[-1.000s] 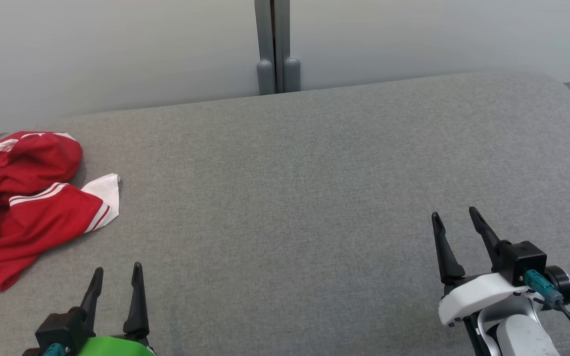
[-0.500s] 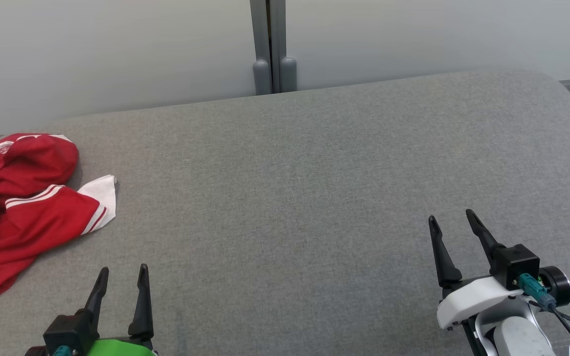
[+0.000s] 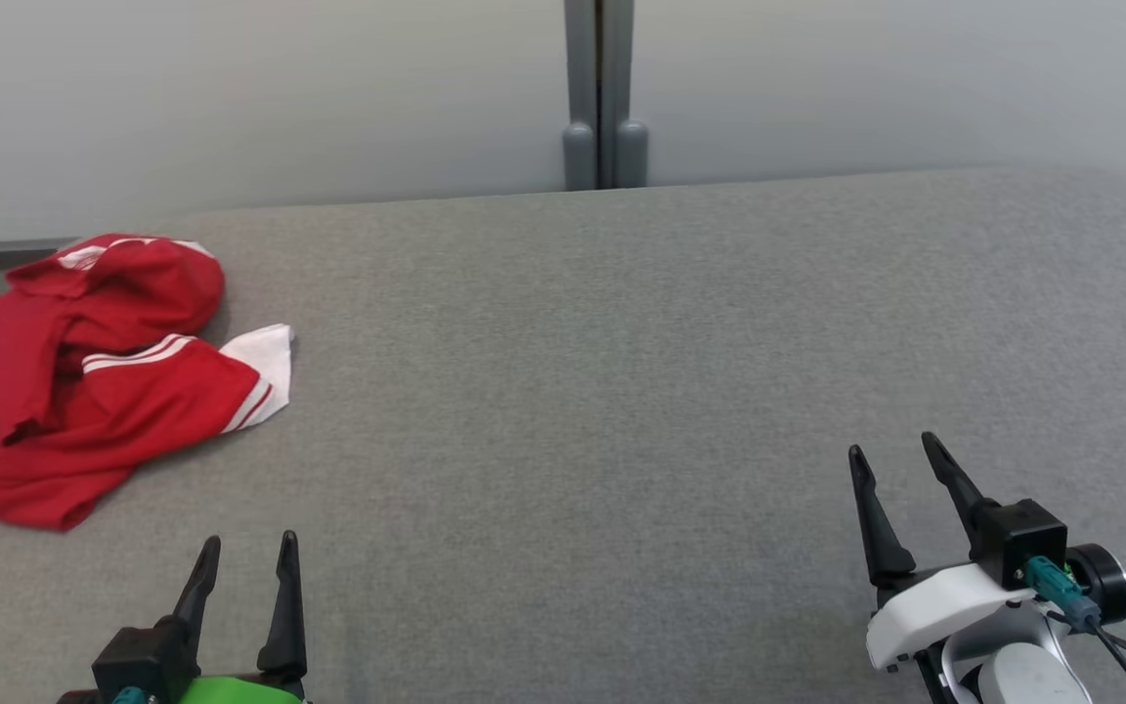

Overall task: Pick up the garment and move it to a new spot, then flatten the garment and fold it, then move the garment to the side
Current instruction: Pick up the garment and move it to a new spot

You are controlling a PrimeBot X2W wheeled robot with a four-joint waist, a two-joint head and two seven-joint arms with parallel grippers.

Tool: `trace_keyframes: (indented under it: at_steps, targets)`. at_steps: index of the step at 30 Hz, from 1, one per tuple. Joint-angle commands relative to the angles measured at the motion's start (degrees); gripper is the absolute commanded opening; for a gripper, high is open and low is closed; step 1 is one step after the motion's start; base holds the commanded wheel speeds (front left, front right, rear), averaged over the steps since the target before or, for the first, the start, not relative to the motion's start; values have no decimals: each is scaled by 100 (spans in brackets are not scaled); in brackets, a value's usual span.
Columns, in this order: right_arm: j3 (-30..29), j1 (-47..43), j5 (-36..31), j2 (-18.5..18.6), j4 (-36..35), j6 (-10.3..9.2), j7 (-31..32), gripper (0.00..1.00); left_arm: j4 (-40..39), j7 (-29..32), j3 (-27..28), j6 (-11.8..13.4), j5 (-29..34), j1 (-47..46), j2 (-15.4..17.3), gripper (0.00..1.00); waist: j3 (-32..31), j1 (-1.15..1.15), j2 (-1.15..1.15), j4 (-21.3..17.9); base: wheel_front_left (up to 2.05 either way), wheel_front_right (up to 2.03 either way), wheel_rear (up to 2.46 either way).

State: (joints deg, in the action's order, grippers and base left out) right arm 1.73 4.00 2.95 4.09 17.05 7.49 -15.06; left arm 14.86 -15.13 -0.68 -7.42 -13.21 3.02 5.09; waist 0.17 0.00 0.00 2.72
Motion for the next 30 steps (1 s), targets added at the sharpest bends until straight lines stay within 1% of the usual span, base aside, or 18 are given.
trace_keyframes:
  at_steps: [1,8,10,13,16,19,23,27,30]
  targets:
    - [7,-54,39,0,12,0,-18,100,13,-3,-2,-5,24,75,43,100,-95,0,0,516,0,0,0]
    - [184,-110,126,-48,74,0,-18,100,65,-3,112,-1,35,273,108,100,-258,0,0,1694,0,0,0]
    - [279,-59,162,-67,96,0,-18,100,53,-3,190,-1,32,365,120,100,-288,0,0,1969,0,0,0]
    - [397,19,199,-78,122,0,-18,100,47,-3,250,-1,16,487,125,100,-307,0,0,2266,0,0,0]
    - [549,55,223,-91,165,0,-18,100,49,-3,321,-1,-8,592,126,100,-314,0,0,2432,0,0,0]
    - [624,62,242,-100,178,-1,-18,100,4,-3,332,-2,-19,636,92,100,-278,0,0,2475,0,0,0]
    - [681,137,172,-88,179,-1,-18,100,-66,-3,183,-2,-85,379,43,100,-24,0,0,2325,0,0,0]
    - [695,397,78,24,155,-1,-18,100,-60,-3,-85,-2,-202,-82,23,100,516,0,0,2008,0,0,0]
    - [695,732,-32,168,86,-1,-19,100,108,-3,-400,-2,-420,-730,-17,100,1188,0,0,1708,0,0,0]
